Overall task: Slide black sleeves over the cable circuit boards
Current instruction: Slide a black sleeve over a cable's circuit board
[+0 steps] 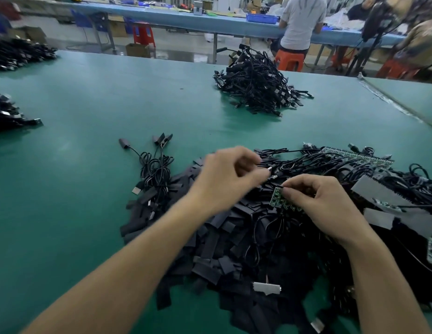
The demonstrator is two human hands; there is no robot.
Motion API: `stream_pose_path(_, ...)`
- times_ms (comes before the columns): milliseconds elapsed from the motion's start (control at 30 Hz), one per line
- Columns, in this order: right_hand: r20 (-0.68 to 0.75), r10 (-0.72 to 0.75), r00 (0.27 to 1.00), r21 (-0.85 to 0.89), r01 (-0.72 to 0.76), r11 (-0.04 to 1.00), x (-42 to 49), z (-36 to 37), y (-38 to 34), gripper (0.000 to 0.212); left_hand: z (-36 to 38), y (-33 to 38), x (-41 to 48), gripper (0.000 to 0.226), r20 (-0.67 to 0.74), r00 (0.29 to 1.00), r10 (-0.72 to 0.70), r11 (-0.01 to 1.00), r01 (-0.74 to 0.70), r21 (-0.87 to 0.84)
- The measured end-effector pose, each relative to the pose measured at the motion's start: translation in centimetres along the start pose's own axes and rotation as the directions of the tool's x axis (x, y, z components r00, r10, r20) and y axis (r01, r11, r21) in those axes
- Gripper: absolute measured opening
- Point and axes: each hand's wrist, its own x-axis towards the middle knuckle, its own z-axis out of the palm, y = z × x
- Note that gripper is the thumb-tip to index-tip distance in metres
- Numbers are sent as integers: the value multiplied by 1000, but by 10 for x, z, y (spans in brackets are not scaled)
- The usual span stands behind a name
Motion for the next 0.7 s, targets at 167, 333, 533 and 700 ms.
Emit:
stream_pose_path(167, 33, -94, 995, 218, 84, 972, 1, 0, 5, 18, 41, -2, -4, 18, 134, 984, -119, 958, 149, -245)
stream_pose_path(333, 11, -61, 998, 291, 55, 955, 3, 1, 10, 14, 48, -9, -6, 13, 161, 972, -169, 889, 221, -400)
stream_pose_path(533, 104, -99, 990, 296, 64, 953, 6, 6, 15, 16, 48, -16, -10, 12, 209, 959, -192, 808, 275, -522)
stream_pose_path(700, 118, -84, 989, 371, 35, 928, 6, 9, 16, 18, 47, -19, -9, 9, 240, 948, -209, 770, 311, -557)
